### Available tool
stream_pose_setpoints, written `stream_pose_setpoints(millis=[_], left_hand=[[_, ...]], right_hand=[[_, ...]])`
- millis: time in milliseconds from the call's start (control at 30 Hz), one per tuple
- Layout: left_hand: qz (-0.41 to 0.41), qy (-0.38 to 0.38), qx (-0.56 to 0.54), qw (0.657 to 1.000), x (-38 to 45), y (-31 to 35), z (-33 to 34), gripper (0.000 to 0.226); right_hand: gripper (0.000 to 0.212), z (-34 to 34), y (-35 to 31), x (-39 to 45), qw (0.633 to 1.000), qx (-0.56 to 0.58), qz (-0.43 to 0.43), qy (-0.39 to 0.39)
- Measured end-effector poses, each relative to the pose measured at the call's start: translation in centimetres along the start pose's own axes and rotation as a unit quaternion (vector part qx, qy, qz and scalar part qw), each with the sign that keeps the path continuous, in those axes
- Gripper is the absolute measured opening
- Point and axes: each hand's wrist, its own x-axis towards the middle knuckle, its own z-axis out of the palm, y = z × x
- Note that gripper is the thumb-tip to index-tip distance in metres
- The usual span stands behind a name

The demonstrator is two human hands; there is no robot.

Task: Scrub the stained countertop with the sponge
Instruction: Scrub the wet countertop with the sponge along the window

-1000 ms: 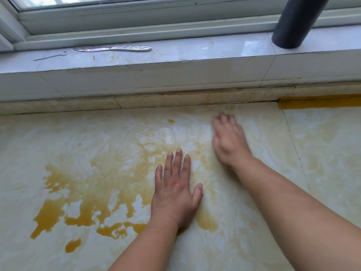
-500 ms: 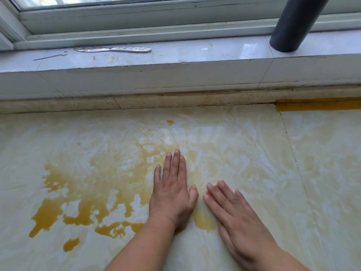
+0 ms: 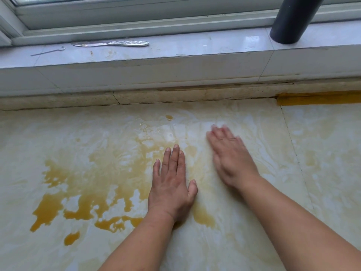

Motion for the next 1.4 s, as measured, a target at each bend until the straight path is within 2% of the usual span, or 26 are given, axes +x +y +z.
stream_pose_setpoints(millis=[100,267,367,500,567,767,900,1033,1200,1300,1400], left_hand=[[0.0,0.0,-0.002,1.0,0.0,0.0,0.0,0.088],[-0.001,0.002,-0.007,1.0,0.0,0.1,0.0,0.089],[-0.001,0.002,-0.008,1.0,0.0,0.1,0.1,0.089],[-0.003,0.003,0.0,1.0,0.0,0.1,0.0,0.09],[-0.004,0.006,-0.006,1.0,0.0,0.1,-0.1,0.09],[-0.002,0.003,0.002,1.0,0.0,0.1,-0.1,0.089],[0.0,0.009,-0.005,1.0,0.0,0.0,0.0,0.09],[0.0,0.016,-0.011,1.0,0.0,0.0,0.1,0.09],[0.0,0.012,-0.007,1.0,0.0,0.0,0.1,0.089],[-0.004,0.009,0.001,1.0,0.0,0.1,0.0,0.089],[-0.007,0.009,0.002,1.0,0.0,0.2,0.1,0.09]], right_hand=[[0.061,-1.1,2.6,-0.9,0.992,0.015,0.11,0.052],[0.061,-1.3,2.3,3.0,0.985,0.024,0.152,0.082],[0.061,-1.5,0.8,6.9,0.989,0.01,0.136,0.057],[0.062,0.1,-2.7,6.8,1.0,-0.004,0.02,0.006],[0.061,0.2,-2.5,6.0,1.0,-0.005,-0.005,-0.001],[0.063,-1.4,1.1,4.2,0.994,0.007,0.101,0.047],[0.063,-0.9,0.8,0.9,0.997,0.011,0.07,0.014],[0.064,0.7,1.2,-7.6,0.999,-0.013,0.035,-0.013],[0.068,3.2,0.3,-15.8,0.998,-0.036,0.051,-0.007],[0.067,3.2,0.1,-13.3,0.998,-0.036,0.059,0.007],[0.066,1.8,-0.2,-6.9,0.996,-0.01,0.091,0.012]])
